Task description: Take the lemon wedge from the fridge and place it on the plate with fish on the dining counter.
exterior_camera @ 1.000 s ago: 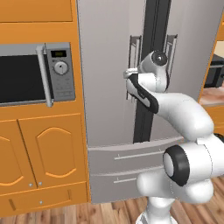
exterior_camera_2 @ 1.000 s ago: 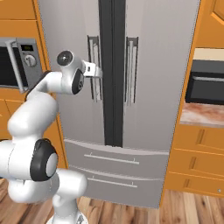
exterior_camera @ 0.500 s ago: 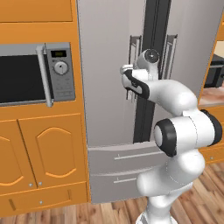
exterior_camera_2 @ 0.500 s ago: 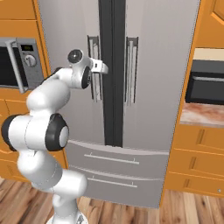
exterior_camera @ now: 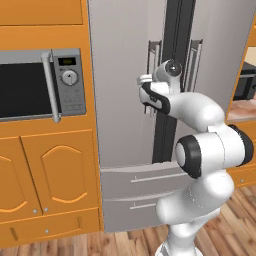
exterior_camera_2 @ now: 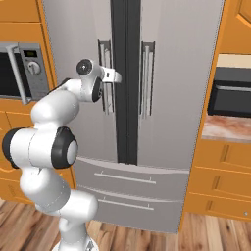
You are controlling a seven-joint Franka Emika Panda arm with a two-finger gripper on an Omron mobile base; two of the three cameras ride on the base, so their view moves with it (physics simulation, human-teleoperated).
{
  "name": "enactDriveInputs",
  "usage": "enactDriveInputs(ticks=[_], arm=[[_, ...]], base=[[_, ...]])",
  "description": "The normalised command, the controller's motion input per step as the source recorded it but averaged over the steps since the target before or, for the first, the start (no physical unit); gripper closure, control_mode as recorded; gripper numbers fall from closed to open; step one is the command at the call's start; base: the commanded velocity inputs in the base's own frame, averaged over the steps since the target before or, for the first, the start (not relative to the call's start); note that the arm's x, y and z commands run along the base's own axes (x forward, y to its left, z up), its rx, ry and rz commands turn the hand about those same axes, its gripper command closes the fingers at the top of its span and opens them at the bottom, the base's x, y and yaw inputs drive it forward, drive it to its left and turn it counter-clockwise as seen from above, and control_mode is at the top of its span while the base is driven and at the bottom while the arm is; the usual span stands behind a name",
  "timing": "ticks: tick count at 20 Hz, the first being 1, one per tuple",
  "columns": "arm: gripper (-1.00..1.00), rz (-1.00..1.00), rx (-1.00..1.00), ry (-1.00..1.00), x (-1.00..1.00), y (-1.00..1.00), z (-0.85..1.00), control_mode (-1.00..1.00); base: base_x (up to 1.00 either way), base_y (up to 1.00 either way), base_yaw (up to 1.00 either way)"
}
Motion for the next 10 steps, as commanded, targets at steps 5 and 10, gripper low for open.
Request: enactDriveInputs(ticks=[5, 10], arm=[[1.00, 0.00, 0.00, 0.00, 0.03, 0.00, 0.00, -1.00], [1.00, -0.01, 0.01, -0.03, -0.16, 0.13, 0.04, -1.00]], base=[[0.00, 0.00, 0.00], [0.00, 0.00, 0.00]])
